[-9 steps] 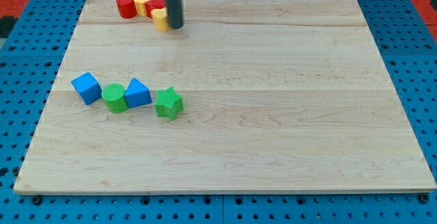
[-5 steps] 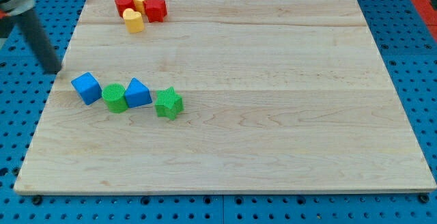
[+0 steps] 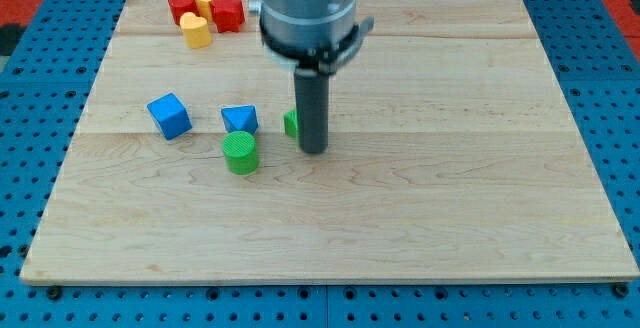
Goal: Separate the green star from the triangle
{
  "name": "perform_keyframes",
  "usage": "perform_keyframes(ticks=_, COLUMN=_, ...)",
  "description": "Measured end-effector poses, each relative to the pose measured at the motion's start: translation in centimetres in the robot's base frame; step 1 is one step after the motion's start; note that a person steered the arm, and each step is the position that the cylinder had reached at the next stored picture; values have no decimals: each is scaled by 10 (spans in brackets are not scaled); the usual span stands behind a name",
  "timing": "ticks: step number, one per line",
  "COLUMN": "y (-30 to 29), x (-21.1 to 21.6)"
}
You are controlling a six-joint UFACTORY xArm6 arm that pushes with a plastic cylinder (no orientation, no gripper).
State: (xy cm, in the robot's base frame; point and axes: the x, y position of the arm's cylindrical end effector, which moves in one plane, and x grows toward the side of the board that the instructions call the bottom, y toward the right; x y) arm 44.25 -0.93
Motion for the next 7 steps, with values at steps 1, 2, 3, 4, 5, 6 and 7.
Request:
perform_keyframes(ticks=1, y=0, x=-20)
perform_keyframes(ticks=2, y=-53, x=-17)
perform_keyframes(ticks=3, y=-26, x=-33)
perform_keyframes(ticks=4, y=46, x=-70)
perform_keyframes(ticks=5, y=108, x=-149)
perform_keyframes(ticks=6, y=132, x=-183)
perform_keyframes(ticks=7, y=100, x=-137)
